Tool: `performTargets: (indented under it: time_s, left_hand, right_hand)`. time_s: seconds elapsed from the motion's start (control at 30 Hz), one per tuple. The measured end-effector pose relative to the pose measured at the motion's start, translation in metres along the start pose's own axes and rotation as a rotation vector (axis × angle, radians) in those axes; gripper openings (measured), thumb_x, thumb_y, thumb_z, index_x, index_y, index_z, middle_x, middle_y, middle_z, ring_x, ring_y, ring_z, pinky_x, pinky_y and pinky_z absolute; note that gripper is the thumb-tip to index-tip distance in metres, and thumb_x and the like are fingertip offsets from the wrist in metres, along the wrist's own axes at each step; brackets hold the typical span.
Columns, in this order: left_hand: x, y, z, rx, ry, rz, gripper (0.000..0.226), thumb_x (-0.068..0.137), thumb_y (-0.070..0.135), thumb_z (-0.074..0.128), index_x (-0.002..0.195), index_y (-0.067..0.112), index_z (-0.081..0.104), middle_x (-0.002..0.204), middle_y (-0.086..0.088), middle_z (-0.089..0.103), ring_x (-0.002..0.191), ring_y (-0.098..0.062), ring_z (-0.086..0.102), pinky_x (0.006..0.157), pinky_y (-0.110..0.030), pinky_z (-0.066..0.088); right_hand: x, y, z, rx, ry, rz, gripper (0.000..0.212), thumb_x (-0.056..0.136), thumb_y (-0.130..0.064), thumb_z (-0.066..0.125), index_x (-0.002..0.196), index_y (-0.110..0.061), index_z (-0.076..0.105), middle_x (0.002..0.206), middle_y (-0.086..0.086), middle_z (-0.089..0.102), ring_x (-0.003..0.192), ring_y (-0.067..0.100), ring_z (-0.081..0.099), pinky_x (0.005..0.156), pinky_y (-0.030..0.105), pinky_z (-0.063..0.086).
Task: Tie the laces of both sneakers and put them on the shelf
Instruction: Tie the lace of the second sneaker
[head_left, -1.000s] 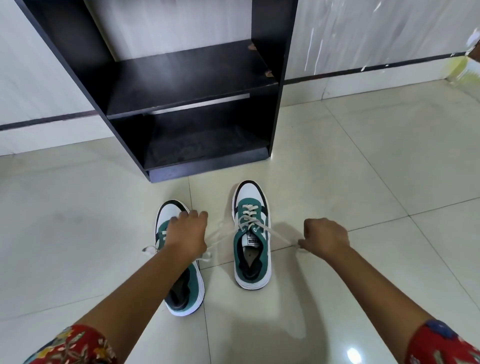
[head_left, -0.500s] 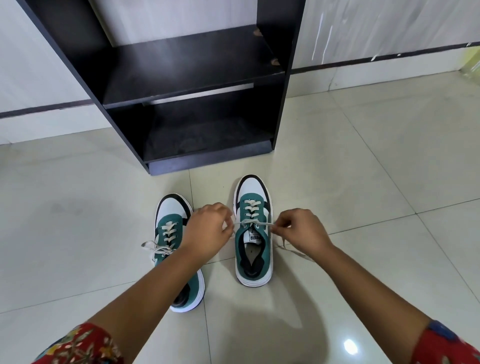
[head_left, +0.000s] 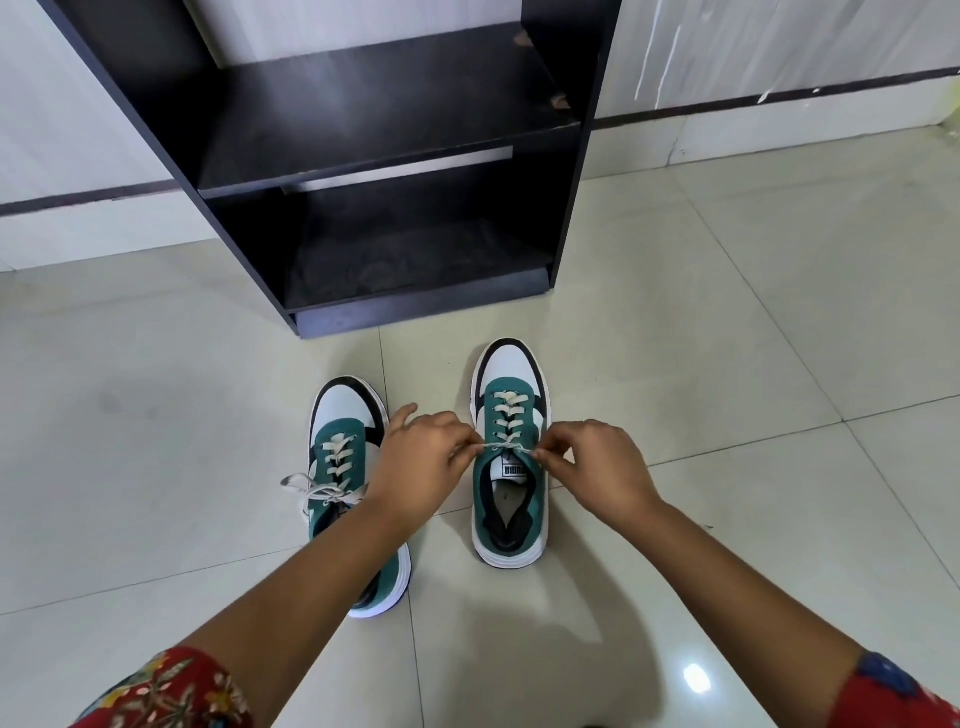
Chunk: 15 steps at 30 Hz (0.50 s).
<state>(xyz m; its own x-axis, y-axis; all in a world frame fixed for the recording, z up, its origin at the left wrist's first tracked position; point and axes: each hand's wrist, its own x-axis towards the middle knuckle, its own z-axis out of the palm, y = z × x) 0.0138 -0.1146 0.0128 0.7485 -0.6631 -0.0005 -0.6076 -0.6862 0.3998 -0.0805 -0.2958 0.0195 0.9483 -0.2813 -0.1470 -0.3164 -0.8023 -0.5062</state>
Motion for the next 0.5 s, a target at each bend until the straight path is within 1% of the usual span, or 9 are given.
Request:
performTargets:
  time_s: [0.1,0.2,0.27,0.37,0.5]
  left_hand:
    - [-0.003,-0.007,0.003,0.032,-0.015,0.014,0.018,0.089,0.03,0.056,0.087,0.022,0.072,0.086,0.004,0.071,0.081,-0.019,0.065,0.107,-0.04,0.029]
    - [-0.006,-0.011,0.006,0.016,-0.012,0.003,0.018,0.09,0.029,0.055,0.086,0.021,0.071,0.086,0.005,0.07,0.08,-0.019,0.064,0.106,-0.039,0.03]
    - [-0.006,-0.012,0.007,0.009,0.001,0.0,0.018,0.09,0.029,0.055,0.086,0.021,0.071,0.085,0.005,0.07,0.079,-0.018,0.064,0.106,-0.038,0.029]
    - [-0.006,-0.014,0.007,0.002,0.015,-0.013,0.017,0.089,0.029,0.056,0.085,0.021,0.07,0.085,0.005,0.07,0.078,-0.018,0.065,0.107,-0.036,0.026]
    - [-0.007,-0.012,0.01,-0.013,-0.005,-0.025,0.018,0.09,0.03,0.054,0.087,0.021,0.069,0.084,0.007,0.068,0.078,-0.017,0.064,0.11,-0.034,0.021]
  right_hand:
    - [0.002,0.008,0.002,-0.04,-0.057,0.081,0.02,0.089,-0.037,0.054,0.091,-0.02,0.066,0.094,0.0,0.073,0.085,0.024,0.064,0.07,0.033,0.048]
    - [0.002,0.009,0.006,-0.044,-0.106,0.118,0.023,0.09,-0.037,0.051,0.093,-0.019,0.065,0.096,0.003,0.072,0.087,0.028,0.063,0.07,0.035,0.048]
    - [0.003,0.008,0.007,-0.041,-0.116,0.115,0.023,0.091,-0.037,0.051,0.093,-0.018,0.064,0.096,0.003,0.071,0.086,0.029,0.062,0.07,0.036,0.048]
    - [0.003,0.011,0.007,0.031,-0.151,0.128,0.021,0.091,-0.035,0.05,0.092,-0.018,0.063,0.095,0.004,0.071,0.085,0.027,0.063,0.073,0.038,0.051]
    - [0.0,0.016,0.011,0.069,-0.173,0.132,0.02,0.091,-0.034,0.049,0.092,-0.019,0.061,0.094,0.002,0.072,0.088,0.025,0.065,0.076,0.04,0.052]
